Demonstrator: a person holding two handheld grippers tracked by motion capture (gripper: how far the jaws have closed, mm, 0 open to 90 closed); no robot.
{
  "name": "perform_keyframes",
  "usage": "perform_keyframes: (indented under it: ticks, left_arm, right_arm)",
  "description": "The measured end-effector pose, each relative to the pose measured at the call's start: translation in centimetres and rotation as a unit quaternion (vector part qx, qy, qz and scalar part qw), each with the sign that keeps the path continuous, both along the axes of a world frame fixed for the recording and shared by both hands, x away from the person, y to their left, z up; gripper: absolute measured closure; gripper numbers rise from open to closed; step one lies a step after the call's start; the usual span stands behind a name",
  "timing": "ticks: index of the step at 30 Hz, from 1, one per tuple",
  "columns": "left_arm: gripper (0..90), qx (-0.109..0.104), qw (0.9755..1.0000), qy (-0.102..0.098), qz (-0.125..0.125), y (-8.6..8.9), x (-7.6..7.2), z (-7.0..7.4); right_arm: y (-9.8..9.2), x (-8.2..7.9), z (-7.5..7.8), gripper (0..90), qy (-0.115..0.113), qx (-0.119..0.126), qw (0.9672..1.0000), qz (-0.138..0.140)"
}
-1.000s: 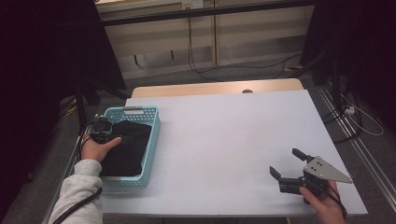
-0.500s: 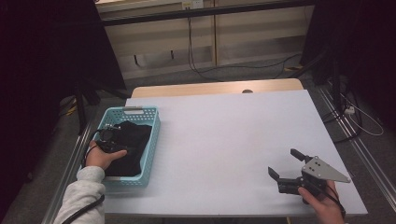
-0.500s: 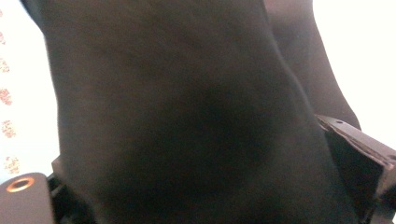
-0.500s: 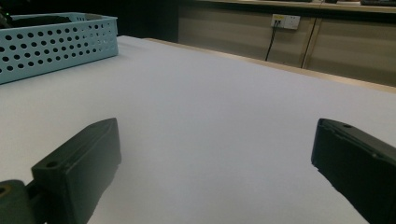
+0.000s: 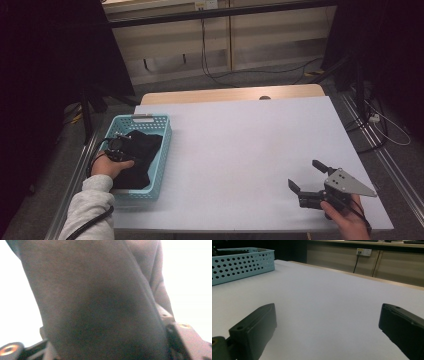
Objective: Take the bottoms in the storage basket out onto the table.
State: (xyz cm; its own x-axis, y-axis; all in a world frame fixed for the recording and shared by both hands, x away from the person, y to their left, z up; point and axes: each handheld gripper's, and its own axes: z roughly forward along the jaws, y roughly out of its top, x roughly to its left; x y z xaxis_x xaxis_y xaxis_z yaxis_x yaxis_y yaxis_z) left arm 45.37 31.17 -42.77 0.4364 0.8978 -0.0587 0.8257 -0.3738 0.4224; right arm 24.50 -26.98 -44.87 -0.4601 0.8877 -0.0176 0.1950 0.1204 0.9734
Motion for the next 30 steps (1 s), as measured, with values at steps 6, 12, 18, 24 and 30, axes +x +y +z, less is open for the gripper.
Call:
perform_keyframes:
  ticks: [6,12,18,24,30]
  left_arm:
    - [59.0,-0.001,0.9998,0.011,0.016,-0.3,0.3,0.3]
    - [62.6,-0.024,0.9992,0.010,0.031,-0.1,0.7,0.7]
    - [64.5,-0.058,0.9977,-0.003,0.036,0.2,1.0,2.8]
    - [64.6,-0.072,0.9969,-0.017,0.027,-0.4,1.4,6.0]
    - [64.6,-0.087,0.9936,-0.066,0.028,-1.6,1.8,10.1]
  right_arm:
    - [0.0,0.1,0.0,0.6,0.000,0.000,1.0000,0.002]
    - [0.0,0.2,0.0,0.6,0.001,0.001,1.0000,-0.001]
    - [0.1,0.3,-0.1,0.6,0.001,0.000,1.0000,0.002]
    - [0.0,0.3,-0.1,0.6,0.003,0.002,1.0000,0.002]
    - [0.0,0.3,0.0,0.6,0.000,0.003,1.0000,0.001]
